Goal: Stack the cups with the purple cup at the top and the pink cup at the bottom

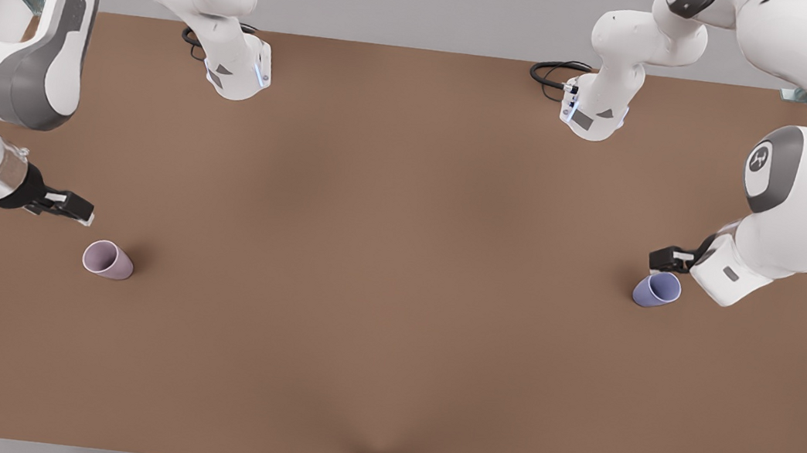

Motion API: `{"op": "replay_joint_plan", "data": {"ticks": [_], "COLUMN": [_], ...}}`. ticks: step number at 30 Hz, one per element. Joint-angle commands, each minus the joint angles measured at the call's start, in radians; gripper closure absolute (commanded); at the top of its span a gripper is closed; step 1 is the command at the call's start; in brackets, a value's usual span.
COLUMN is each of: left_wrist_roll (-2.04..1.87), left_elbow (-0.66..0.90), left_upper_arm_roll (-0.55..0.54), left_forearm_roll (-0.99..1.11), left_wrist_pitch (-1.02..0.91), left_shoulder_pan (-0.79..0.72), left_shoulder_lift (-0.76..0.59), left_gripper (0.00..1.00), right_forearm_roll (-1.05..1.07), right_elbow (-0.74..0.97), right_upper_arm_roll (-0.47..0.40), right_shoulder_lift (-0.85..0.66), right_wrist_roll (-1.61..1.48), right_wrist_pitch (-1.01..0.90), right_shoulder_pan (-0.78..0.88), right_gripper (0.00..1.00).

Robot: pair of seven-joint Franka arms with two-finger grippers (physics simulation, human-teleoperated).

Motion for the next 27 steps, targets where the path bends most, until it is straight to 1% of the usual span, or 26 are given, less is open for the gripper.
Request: {"op": "replay_joint_plan", "data": {"ticks": [1,3,4,5,7,9,11,12,15,17,19,20,21,22,23,27], "left_wrist_roll": [-0.057,-0.057,-0.057,-0.057,-0.062,-0.062,-0.060,-0.060,-0.060,-0.062,-0.062,-0.063,-0.063,-0.065,-0.063,-0.063], "left_elbow": [0.000,-0.002,-0.002,-0.002,-0.004,-0.004,-0.004,-0.004,-0.005,-0.007,-0.007,-0.007,-0.007,-0.005,-0.005,-0.007], "left_upper_arm_roll": [0.001,0.001,0.001,0.001,0.001,0.002,0.002,0.002,0.005,0.007,0.007,0.009,0.009,0.009,0.009,0.010], "left_forearm_roll": [0.004,0.004,0.004,0.004,0.004,0.004,0.004,0.004,0.004,0.004,0.004,0.004,0.004,0.004,0.004,0.002], "left_wrist_pitch": [0.030,0.030,0.030,0.030,0.028,0.027,0.027,0.025,0.022,0.020,0.020,0.017,0.014,0.011,0.011,0.004], "left_shoulder_pan": [0.000,0.000,0.000,0.000,0.000,0.000,0.000,0.000,0.000,0.000,0.000,0.000,0.000,0.000,0.000,0.000], "left_shoulder_lift": [-0.001,-0.001,0.002,0.002,0.010,0.018,0.021,0.022,0.024,0.028,0.028,0.028,0.028,0.028,0.028,0.030], "left_gripper": [0.00,0.00,0.00,0.00,0.00,0.00,0.00,0.00,0.00,0.00,0.00,0.00,0.00,0.00,0.00,0.00], "right_forearm_roll": [-0.003,-0.003,-0.003,-0.004,0.003,0.007,0.013,0.000,0.014,0.017,0.020,0.033,0.031,0.025,0.016,0.028], "right_elbow": [-0.032,-0.054,-0.111,-0.143,-0.088,-0.075,-0.043,-0.045,-0.051,-0.031,0.004,0.000,-0.040,-0.156,-0.227,-0.324], "right_upper_arm_roll": [-0.021,-0.028,-0.055,-0.063,-0.066,-0.069,-0.060,-0.060,-0.077,-0.116,-0.138,-0.133,-0.135,-0.132,-0.127,-0.127], "right_shoulder_lift": [-0.019,-0.022,-0.042,-0.030,0.070,0.131,0.200,0.219,0.263,0.351,0.420,0.420,0.397,0.331,0.296,0.242], "right_wrist_roll": [-0.002,-0.008,-0.010,-0.011,-0.106,-0.149,-0.157,-0.165,-0.284,-0.340,-0.340,-0.346,-0.358,-0.361,-0.363,-0.478], "right_wrist_pitch": [0.056,0.094,0.151,0.194,0.208,0.247,0.251,0.316,0.353,0.387,0.401,0.434,0.473,0.549,0.588,0.616], "right_shoulder_pan": [0.046,0.044,0.049,0.041,-0.002,-0.011,-0.083,-0.091,-0.105,-0.106,-0.100,-0.098,-0.098,-0.098,-0.103,-0.121], "right_gripper": [0.00,0.00,0.00,0.00,0.00,0.00,0.00,0.00,0.00,0.00,0.00,0.00,0.00,0.00,0.00,0.00]}}
